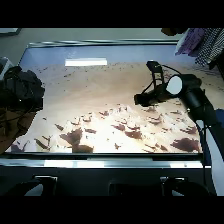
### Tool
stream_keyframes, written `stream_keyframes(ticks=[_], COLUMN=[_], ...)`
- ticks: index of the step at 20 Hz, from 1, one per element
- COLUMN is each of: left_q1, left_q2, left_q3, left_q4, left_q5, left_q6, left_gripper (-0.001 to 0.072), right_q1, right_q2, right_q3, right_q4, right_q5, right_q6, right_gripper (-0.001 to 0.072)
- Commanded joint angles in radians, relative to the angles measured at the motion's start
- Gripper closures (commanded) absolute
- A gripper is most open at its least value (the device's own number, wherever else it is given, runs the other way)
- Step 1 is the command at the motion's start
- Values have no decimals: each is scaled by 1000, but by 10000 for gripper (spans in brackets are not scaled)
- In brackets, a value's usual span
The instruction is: Fold the clothes and pants, and hang the long-sleeved shirts on hangers.
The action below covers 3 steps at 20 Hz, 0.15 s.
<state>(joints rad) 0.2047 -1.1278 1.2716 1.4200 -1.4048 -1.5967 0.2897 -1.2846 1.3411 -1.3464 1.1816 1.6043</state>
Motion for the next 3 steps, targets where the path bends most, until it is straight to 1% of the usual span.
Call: stream_keyframes(ticks=[1, 3], left_q1=[0, 0], left_q2=[1, 1], left_q3=[-2, -2], left_q4=[2, 2], left_q5=[0, 0], left_q6=[1, 1], left_gripper=[690, 690], right_q1=[11, 11], right_q2=[1, 1], right_q3=[1, 1], right_q4=[0, 0], right_q5=[-2, -3], right_q6=[0, 0], right_gripper=[685, 685])
